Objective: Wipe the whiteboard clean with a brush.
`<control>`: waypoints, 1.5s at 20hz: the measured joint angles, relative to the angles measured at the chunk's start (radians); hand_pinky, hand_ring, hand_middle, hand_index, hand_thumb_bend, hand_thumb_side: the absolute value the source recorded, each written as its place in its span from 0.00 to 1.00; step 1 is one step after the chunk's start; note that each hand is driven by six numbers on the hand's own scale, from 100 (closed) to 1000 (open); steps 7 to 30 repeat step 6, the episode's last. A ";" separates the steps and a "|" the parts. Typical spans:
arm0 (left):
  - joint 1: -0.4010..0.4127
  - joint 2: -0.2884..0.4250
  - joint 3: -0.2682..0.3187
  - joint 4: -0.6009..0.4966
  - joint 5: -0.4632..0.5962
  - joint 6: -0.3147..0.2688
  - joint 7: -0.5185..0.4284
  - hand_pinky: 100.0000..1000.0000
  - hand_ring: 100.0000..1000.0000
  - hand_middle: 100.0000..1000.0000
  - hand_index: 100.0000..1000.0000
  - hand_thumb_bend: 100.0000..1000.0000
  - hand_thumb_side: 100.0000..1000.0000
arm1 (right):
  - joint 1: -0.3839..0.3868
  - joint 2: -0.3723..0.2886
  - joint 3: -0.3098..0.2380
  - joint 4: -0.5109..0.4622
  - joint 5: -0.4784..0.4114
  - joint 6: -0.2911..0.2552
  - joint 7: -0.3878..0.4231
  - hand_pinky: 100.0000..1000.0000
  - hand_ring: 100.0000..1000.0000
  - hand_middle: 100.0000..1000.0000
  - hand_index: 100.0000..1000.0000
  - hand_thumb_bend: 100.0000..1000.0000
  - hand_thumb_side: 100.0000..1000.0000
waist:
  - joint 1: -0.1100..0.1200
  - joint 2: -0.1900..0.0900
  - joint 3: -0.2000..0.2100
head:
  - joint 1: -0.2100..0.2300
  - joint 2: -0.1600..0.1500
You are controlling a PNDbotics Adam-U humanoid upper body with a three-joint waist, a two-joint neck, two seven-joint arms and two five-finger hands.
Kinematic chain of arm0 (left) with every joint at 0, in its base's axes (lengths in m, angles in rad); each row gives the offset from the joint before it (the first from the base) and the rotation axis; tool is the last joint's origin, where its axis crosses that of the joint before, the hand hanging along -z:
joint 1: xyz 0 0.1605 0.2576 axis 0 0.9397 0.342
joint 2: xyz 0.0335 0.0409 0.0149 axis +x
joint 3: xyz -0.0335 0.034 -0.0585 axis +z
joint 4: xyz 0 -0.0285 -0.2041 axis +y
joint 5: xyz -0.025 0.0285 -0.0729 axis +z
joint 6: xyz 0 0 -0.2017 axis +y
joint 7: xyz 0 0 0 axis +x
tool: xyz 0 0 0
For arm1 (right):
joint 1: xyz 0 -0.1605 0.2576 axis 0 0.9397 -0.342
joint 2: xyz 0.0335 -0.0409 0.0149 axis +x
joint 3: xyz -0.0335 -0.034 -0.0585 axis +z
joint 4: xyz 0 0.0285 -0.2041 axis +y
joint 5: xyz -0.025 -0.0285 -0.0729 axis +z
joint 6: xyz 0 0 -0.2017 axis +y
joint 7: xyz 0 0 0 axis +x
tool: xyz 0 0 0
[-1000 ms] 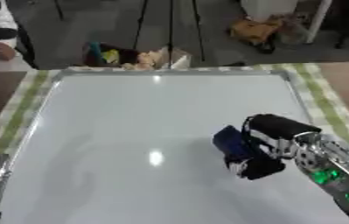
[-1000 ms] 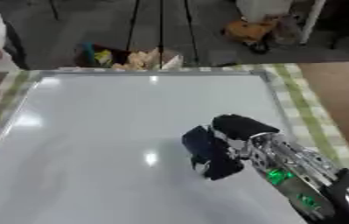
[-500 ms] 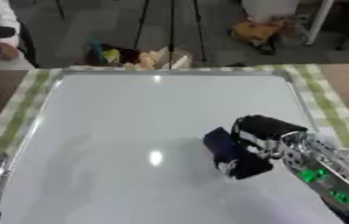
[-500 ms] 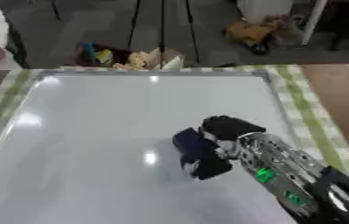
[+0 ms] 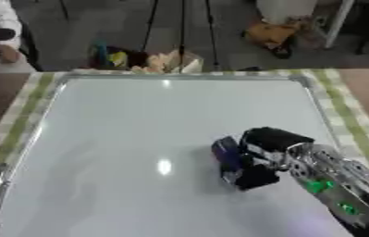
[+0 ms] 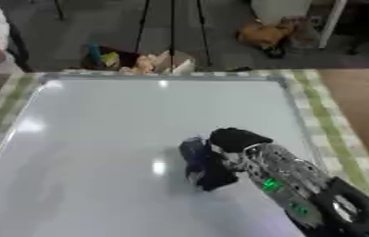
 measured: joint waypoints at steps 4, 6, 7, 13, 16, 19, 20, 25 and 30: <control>0.000 0.000 0.000 0.000 0.000 0.001 -0.002 0.63 0.78 0.76 0.71 0.02 1.00 | 0.000 0.000 -0.001 -0.001 0.006 -0.015 0.009 0.52 0.69 0.43 0.65 0.03 0.69 | 0.000 0.000 0.000 | 0.000 0.000; 0.000 0.000 0.000 0.000 0.000 0.002 -0.002 0.63 0.78 0.76 0.71 0.02 1.00 | 0.000 0.000 -0.001 -0.002 0.009 -0.020 0.014 0.54 0.72 0.46 0.71 0.09 0.64 | 0.000 0.000 -0.001 | 0.000 0.000; 0.000 0.000 0.000 0.000 0.000 0.002 -0.002 0.63 0.78 0.76 0.71 0.02 1.00 | 0.000 0.000 -0.001 -0.002 0.009 -0.020 0.014 0.54 0.72 0.46 0.71 0.09 0.64 | 0.000 0.000 -0.001 | 0.000 0.000; 0.000 0.000 0.000 0.000 0.000 0.002 -0.002 0.63 0.78 0.76 0.71 0.02 1.00 | 0.000 0.000 -0.001 -0.002 0.009 -0.020 0.014 0.54 0.72 0.46 0.71 0.09 0.64 | 0.000 0.000 -0.001 | 0.000 0.000; 0.000 0.000 0.000 0.000 0.000 0.002 -0.002 0.63 0.78 0.76 0.71 0.02 1.00 | 0.000 0.000 -0.001 -0.002 0.009 -0.020 0.014 0.54 0.72 0.46 0.71 0.09 0.64 | 0.000 0.000 -0.001 | 0.000 0.000; 0.000 0.000 0.000 0.000 0.000 0.002 -0.002 0.63 0.78 0.76 0.71 0.02 1.00 | 0.000 0.000 -0.001 -0.002 0.009 -0.020 0.014 0.54 0.72 0.46 0.71 0.09 0.64 | 0.000 0.000 -0.001 | 0.000 0.000; 0.000 0.000 0.000 0.000 0.000 0.002 -0.002 0.63 0.78 0.76 0.71 0.02 1.00 | 0.000 0.000 -0.001 -0.002 0.009 -0.020 0.014 0.54 0.72 0.46 0.71 0.09 0.64 | 0.000 0.000 -0.001 | 0.000 0.000; 0.000 0.000 0.000 0.000 0.000 0.002 -0.002 0.63 0.78 0.76 0.71 0.02 1.00 | 0.000 0.000 -0.001 -0.002 0.009 -0.020 0.014 0.54 0.72 0.46 0.71 0.09 0.64 | 0.000 0.000 -0.001 | 0.000 0.000; 0.000 0.000 0.000 0.000 0.000 0.002 -0.002 0.63 0.78 0.76 0.71 0.02 1.00 | 0.000 0.000 -0.001 -0.002 0.009 -0.020 0.014 0.54 0.72 0.46 0.71 0.09 0.64 | 0.000 0.000 -0.001 | 0.000 0.000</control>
